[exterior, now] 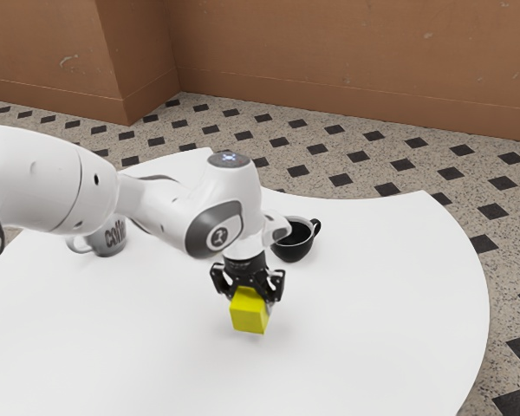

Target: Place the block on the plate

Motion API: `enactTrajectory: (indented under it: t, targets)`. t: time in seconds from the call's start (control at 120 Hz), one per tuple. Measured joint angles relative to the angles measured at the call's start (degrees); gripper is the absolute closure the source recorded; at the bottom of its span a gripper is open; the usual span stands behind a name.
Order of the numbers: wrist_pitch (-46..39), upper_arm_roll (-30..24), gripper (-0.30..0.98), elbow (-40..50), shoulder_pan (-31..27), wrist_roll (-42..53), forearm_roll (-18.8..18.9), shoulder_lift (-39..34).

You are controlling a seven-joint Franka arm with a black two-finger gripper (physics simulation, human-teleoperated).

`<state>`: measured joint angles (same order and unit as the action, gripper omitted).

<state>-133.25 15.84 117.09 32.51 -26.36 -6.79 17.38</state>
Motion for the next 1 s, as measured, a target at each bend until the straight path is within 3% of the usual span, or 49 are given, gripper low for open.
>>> enactTrajectory:
  t: [0.433, 1.0]
  targets:
    - [4.1, -0.3, 0.29, -3.2, -3.1, 0.9, 3.0, -1.5]
    - [9.1, -16.1, 0.29, -14.1, -25.9, 8.0, 13.2, 3.6]
